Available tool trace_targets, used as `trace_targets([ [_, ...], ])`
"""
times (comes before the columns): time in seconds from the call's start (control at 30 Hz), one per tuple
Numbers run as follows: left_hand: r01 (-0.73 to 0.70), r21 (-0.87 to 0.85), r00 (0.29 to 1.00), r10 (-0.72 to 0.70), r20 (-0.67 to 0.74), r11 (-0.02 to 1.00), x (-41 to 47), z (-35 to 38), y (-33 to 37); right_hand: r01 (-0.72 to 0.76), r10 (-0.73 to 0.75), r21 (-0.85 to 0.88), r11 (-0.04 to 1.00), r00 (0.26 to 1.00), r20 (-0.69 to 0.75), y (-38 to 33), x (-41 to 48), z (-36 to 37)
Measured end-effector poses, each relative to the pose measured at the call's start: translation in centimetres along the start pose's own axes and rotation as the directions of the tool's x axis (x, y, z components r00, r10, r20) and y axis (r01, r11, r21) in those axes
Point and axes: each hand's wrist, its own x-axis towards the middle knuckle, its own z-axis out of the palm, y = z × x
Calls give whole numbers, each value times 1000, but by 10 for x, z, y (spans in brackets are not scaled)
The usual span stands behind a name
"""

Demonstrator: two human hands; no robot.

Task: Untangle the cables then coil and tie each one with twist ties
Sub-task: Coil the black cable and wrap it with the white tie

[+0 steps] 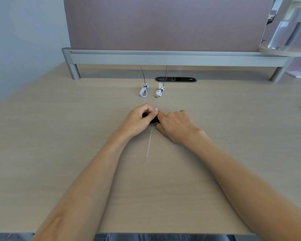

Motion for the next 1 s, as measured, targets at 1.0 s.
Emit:
trace_targets([
  [1.0, -126, 168, 987, 106, 123, 978, 17, -1, -19, 406, -236, 377, 832, 875, -422, -6, -27, 6],
])
